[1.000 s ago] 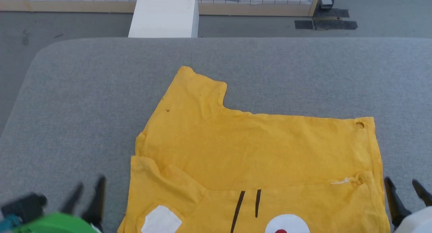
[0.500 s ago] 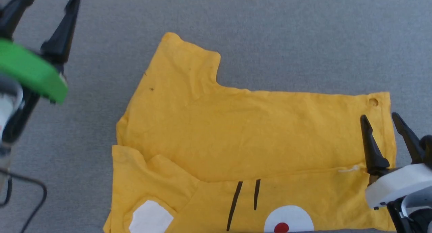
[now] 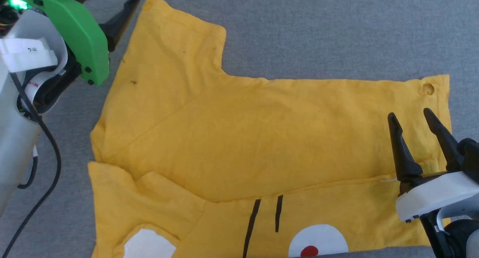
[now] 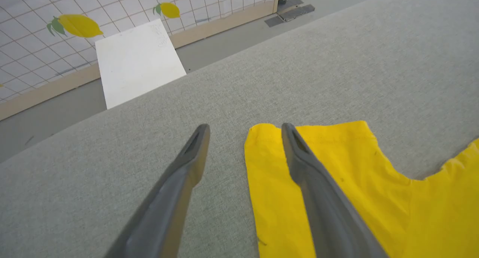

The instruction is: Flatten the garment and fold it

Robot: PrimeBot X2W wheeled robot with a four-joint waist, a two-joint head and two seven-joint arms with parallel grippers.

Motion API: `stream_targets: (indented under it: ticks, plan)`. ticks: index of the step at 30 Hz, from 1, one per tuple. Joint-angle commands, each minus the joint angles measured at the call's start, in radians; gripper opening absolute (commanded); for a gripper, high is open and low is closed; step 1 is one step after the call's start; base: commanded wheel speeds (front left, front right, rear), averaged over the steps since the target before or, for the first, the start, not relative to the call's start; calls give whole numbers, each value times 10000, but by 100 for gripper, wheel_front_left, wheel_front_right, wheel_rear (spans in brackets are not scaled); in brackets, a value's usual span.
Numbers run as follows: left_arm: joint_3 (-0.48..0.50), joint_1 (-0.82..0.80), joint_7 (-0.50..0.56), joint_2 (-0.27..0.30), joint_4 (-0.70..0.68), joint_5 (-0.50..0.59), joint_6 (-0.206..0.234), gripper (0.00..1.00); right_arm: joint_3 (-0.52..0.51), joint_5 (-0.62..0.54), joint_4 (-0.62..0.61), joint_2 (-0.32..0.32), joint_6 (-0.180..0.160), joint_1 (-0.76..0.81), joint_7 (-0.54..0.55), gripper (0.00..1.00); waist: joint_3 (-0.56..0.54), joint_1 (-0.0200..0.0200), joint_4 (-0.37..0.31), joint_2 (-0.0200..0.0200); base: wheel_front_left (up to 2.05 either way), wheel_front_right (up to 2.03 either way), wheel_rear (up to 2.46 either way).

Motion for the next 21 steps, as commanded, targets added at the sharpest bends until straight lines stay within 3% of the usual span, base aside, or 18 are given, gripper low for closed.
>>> stream_targets:
  ticks: [1,7,14,16,21]
  plan:
    - [-131,-257,8,149,74,-203,-69,100,-15,37,-31,17,-15,-180,-78,100,515,-2,-375,0,0,0,0]
    - [-826,-573,-234,623,442,-745,-72,100,-103,69,-43,17,-15,-194,-151,100,886,-2,-575,0,0,0,0]
    - [-1392,-787,-474,799,961,-990,-73,100,-128,73,-103,18,-15,-232,-138,100,999,-2,-773,0,0,0,0]
    - [-1716,-789,-406,895,1036,-986,-73,0,-152,72,-162,18,-15,-241,-124,100,1018,-2,-827,0,0,0,0]
    - [-2013,-767,-610,1050,1324,-1257,-74,0,-295,25,-484,18,-15,-268,-57,100,948,-2,-855,0,0,0,0]
